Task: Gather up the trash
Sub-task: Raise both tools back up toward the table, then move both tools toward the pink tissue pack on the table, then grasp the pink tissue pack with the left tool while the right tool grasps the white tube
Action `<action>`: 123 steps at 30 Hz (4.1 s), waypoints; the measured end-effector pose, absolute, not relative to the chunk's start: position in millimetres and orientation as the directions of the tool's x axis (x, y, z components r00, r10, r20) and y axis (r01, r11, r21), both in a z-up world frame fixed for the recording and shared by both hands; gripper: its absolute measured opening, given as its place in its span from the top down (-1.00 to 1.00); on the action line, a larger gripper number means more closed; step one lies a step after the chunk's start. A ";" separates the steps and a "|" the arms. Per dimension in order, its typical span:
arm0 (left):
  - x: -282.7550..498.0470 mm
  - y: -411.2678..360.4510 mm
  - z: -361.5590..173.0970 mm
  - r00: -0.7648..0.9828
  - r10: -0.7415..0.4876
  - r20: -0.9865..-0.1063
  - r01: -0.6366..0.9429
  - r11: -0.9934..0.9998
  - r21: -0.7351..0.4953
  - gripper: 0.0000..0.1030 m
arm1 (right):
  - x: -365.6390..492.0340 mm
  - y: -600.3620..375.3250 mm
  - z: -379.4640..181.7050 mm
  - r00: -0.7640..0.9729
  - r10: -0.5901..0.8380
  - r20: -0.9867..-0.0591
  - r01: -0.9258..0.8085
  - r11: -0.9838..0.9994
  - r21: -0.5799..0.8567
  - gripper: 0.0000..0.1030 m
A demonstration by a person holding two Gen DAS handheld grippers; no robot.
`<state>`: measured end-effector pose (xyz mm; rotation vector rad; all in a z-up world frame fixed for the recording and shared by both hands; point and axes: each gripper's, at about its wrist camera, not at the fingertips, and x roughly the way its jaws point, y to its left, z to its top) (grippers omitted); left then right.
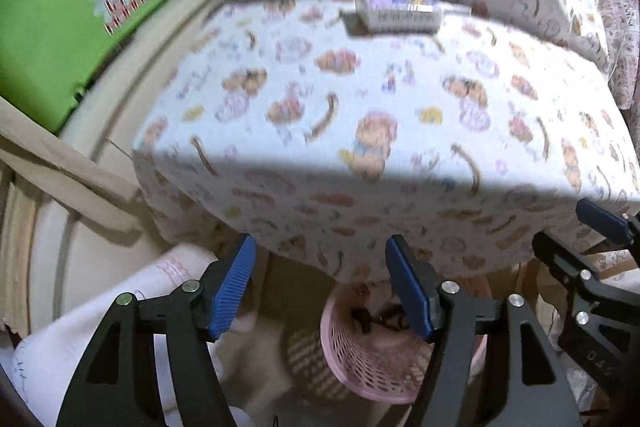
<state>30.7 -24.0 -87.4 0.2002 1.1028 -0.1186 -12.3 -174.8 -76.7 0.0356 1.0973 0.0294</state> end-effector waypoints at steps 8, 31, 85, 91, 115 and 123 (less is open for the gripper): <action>30.4 -27.3 -66.0 0.533 -0.026 -0.846 0.206 0.973 0.100 -0.53 | -24.7 -175.7 -47.4 0.603 -0.023 -0.797 0.014 1.000 -0.018 -0.41; 25.5 -39.8 -33.6 0.684 -0.026 -0.729 0.204 0.966 0.157 -0.97 | -4.6 -222.9 -15.3 0.696 -0.141 -0.704 0.136 0.989 -0.064 -0.49; 226.0 -119.5 -68.5 0.442 -0.160 -0.883 0.250 0.967 -0.051 -0.97 | 128.3 -304.1 -21.2 0.671 -0.089 -0.736 0.264 0.956 0.125 -0.64; 231.8 -113.5 -77.7 0.425 -0.155 -0.892 0.205 0.976 -0.072 -0.38 | 132.5 -300.3 -25.3 0.669 -0.102 -0.736 0.294 0.946 0.136 -0.66; 234.9 -37.8 -40.1 0.563 -0.106 -0.820 0.134 0.990 -0.036 -0.39 | 219.5 -191.9 -72.5 0.573 -0.031 -0.819 0.035 0.999 -0.014 -0.75; 235.5 -21.2 -41.8 0.559 -0.099 -0.823 0.103 0.993 -0.050 -0.38 | 247.6 -188.6 -88.5 0.547 -0.025 -0.837 0.066 0.998 0.013 -0.48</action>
